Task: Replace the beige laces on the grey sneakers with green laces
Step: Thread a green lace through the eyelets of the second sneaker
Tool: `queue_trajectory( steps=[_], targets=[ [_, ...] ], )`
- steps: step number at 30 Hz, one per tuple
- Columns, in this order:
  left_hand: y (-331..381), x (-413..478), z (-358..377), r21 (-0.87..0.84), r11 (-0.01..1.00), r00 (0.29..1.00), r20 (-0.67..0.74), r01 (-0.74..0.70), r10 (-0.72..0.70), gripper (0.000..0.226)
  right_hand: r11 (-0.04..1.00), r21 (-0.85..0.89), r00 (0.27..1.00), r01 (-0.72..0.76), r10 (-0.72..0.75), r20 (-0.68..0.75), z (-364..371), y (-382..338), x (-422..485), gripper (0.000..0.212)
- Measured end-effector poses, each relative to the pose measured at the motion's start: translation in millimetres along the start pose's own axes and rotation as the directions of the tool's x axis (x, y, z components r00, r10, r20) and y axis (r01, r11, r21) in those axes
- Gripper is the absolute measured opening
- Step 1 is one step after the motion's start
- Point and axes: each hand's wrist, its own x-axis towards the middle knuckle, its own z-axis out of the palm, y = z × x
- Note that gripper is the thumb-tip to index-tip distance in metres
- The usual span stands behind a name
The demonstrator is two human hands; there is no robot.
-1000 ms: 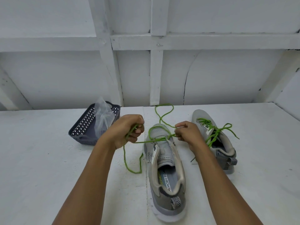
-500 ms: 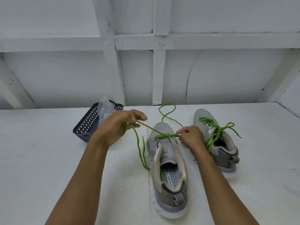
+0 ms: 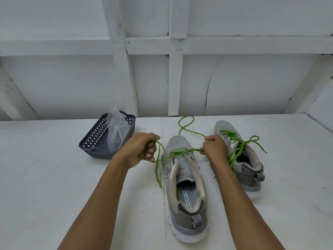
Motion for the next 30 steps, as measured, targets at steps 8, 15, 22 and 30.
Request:
queue_trajectory(
  steps=[8, 15, 22, 30],
  targets=[
    [14, 4, 3, 0.783, 0.615, 0.991, -0.007, 0.087, -0.132, 0.017, 0.876, 0.453, 0.940, -0.163, -0.001, 0.340, -27, -50, -9, 0.041],
    [25, 31, 26, 0.817, 0.389, 0.870, 0.251, -0.426, 0.425, 0.069, 0.971, 0.152, 0.644, 0.184, -0.236, 0.727, -33, -70, -22, 0.016],
    [28, 28, 14, 0.072, 0.937, 0.922, 0.219, -0.341, 0.319, 0.011, 0.930, 0.354, 0.847, 0.100, -0.266, 0.460, -41, -66, -6, 0.019],
    [40, 25, -13, 0.408, 0.851, 0.930, -0.011, -0.330, 0.367, 0.027, 0.915, -0.323, 0.968, 0.242, -0.250, 0.017, -26, -40, 6, 0.024]
  ],
)
